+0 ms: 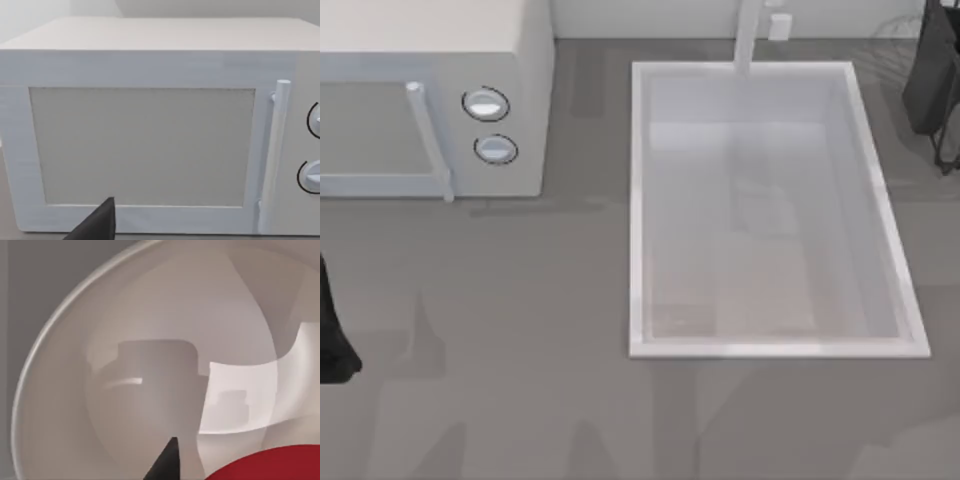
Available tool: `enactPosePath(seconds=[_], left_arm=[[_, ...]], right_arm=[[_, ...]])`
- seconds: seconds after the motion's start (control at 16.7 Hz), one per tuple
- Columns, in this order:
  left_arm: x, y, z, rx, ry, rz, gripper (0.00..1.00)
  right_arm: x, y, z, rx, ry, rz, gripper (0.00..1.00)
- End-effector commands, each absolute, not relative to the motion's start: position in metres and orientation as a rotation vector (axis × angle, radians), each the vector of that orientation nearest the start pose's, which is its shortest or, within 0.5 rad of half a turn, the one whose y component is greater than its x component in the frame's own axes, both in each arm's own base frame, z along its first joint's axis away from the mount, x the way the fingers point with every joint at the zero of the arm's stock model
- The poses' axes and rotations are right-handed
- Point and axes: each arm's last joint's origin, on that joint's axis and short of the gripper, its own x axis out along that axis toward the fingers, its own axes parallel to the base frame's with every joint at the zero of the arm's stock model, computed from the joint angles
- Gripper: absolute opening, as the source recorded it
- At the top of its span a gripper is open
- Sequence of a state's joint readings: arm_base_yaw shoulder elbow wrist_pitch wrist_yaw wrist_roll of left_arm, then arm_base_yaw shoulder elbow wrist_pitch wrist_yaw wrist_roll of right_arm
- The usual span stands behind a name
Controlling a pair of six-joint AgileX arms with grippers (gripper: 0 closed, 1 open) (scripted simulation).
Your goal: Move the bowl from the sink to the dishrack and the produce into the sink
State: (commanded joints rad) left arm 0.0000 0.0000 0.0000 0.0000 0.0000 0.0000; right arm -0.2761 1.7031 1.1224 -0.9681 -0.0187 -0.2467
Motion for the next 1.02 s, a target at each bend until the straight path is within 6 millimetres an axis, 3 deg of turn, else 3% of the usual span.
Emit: enactPosePath(seconds=[0.18, 0.3, 0.72, 1.02], left_arm=[[0.106, -0.001, 0.160, 0.000, 0.000, 0.000, 1.00], [0.106, -0.001, 0.160, 0.000, 0.000, 0.000, 1.00], [0.106, -0.001, 0.160, 0.000, 0.000, 0.000, 1.00], [0.106, -0.001, 0.160, 0.000, 0.000, 0.000, 1.00]], right_arm=[[0.288, -0.079, 0.213, 0.023, 1.512, -0.021, 0.00], [0.288, -0.078, 0.222, 0.016, 1.496, -0.019, 0.00], [0.296, -0.072, 0.214, -0.024, 1.478, -0.024, 0.00], [0.323, -0.039, 0.198, -0.175, 1.301, -0.058, 0.00]])
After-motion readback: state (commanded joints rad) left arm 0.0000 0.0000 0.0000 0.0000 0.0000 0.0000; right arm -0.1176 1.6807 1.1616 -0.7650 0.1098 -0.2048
